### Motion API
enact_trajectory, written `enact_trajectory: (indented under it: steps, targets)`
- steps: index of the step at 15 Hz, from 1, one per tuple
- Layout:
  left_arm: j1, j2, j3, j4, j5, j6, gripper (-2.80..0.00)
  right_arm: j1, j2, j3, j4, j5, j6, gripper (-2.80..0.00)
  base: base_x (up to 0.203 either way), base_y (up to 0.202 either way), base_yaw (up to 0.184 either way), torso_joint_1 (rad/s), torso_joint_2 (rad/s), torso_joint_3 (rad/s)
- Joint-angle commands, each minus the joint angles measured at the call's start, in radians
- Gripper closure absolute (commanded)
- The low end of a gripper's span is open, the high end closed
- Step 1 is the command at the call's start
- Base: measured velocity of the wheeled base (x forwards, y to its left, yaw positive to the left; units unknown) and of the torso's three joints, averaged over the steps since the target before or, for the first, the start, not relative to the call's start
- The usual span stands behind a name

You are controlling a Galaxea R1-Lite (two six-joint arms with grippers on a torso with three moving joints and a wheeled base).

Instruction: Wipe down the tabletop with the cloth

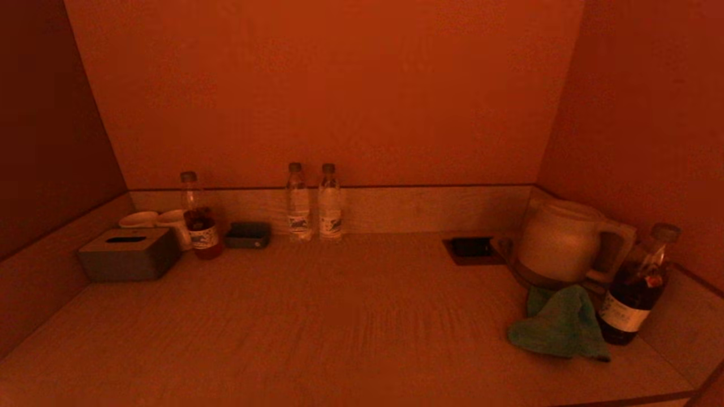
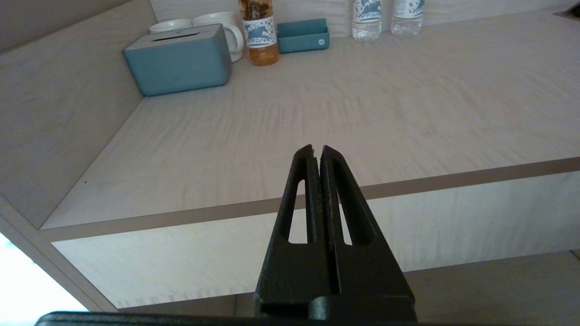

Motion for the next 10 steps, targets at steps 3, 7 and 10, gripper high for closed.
enact_trajectory:
  steps: [3,7,10]
  targets:
    - [0.001,0.0,0.0,0.0,0.0,0.0,0.0,0.0,0.0,0.001,0.0,0.0,0.0,0.0,0.0,0.0,0.0,0.0,0.0,0.0]
    - [0.001,0.0,0.0,0.0,0.0,0.0,0.0,0.0,0.0,0.001,0.0,0.0,0.003,0.0,0.0,0.0,0.0,0.0,0.0,0.0]
    - [0.001,0.0,0.0,0.0,0.0,0.0,0.0,0.0,0.0,0.001,0.0,0.0,0.0,0.0,0.0,0.0,0.0,0.0,0.0,0.0]
